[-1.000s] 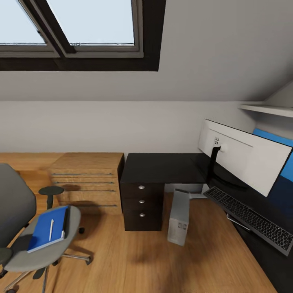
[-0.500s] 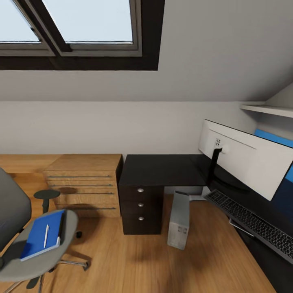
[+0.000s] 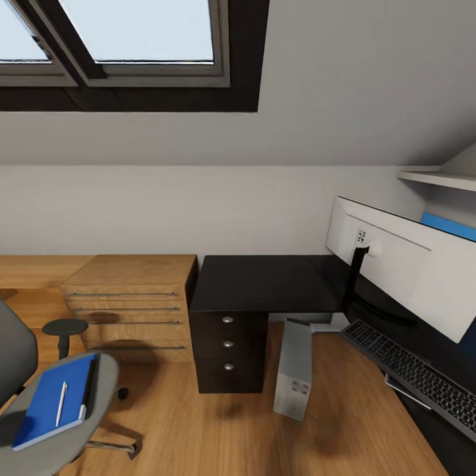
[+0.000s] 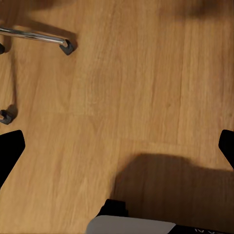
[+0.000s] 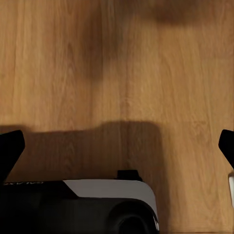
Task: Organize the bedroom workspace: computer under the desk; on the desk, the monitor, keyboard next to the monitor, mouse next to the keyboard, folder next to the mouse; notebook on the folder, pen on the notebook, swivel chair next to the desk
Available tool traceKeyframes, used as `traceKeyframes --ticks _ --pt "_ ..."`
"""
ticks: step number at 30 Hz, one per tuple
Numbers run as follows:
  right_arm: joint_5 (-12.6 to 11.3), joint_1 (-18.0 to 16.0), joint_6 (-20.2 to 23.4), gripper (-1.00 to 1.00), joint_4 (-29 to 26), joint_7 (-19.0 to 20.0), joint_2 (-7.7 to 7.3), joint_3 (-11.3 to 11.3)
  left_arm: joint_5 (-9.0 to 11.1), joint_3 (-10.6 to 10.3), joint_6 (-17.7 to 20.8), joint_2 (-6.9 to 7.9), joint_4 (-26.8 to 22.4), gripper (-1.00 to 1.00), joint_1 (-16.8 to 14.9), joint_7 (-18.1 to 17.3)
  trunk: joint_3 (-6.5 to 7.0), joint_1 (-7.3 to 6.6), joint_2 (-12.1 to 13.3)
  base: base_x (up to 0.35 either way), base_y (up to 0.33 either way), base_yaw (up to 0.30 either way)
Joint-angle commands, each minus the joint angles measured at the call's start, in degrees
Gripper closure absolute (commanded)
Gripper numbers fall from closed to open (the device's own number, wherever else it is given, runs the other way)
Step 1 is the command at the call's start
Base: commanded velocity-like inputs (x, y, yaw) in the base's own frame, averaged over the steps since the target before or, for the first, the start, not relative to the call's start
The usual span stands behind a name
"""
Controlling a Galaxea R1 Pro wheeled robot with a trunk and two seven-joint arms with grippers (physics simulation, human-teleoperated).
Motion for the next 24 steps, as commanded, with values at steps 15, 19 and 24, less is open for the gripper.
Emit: traceKeyframes --ticks 15,19,24 --pt "0.2 0.0 -0.2 -1.00 0.5 -0.3 -0.03 0.1 0.3 -0.5 -1.0 0.07 -0.1 -1.00 -0.1 0.5 -0.07 0.01 0.0 -0.164 0.000 0.000" --pt "0.2 0.0 -0.2 -1.00 0.5 -0.3 -0.03 0.1 0.2 -0.4 -3.1 0.05 -0.1 -1.00 0.0 0.5 -0.07 0.01 0.0 -0.042 -0.067 0.000" --pt "0.2 0.0 -0.2 -1.00 0.5 -0.3 -0.03 0.1 0.2 -0.5 -3.7 0.05 0.0 -1.00 0.0 0.5 -0.07 0.01 0.0 0.020 -0.224 0.000"
